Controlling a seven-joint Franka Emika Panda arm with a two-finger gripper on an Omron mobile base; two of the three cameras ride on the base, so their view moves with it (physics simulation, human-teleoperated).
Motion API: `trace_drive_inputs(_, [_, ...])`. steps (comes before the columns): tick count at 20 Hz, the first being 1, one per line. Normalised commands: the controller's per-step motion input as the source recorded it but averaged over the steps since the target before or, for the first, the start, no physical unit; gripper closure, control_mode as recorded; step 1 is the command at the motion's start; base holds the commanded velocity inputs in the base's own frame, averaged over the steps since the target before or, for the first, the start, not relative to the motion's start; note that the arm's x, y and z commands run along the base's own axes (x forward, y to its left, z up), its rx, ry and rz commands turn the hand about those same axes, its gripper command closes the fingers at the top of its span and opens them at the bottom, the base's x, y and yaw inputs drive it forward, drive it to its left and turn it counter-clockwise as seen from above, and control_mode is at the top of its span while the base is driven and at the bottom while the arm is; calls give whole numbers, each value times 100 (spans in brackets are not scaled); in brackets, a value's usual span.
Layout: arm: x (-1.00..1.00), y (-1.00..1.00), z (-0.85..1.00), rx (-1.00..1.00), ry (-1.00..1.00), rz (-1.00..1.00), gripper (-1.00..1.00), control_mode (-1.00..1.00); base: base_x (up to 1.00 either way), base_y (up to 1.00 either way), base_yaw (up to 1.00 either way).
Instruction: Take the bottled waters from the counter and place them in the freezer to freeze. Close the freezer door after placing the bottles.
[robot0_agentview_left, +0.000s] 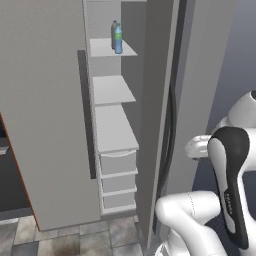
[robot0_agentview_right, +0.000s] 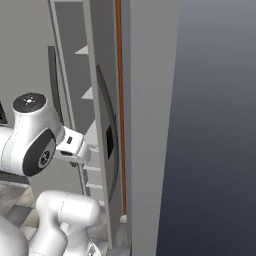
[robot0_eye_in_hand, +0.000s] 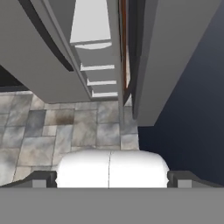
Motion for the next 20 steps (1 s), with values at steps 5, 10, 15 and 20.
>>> trace_drive_inputs(5, [6, -29, 0, 6, 0, 14, -100, -100, 0, 0, 0])
trace_drive_inputs(10, [29, -22, 0, 11, 0, 12, -100, -100, 0, 0, 0])
trace_drive_inputs(15, [53, -1, 0, 2, 0, 1, -100, -100, 0, 0, 0])
trace_drive_inputs(20, [48, 0, -3, 0, -4, 0, -100, -100, 0, 0, 0])
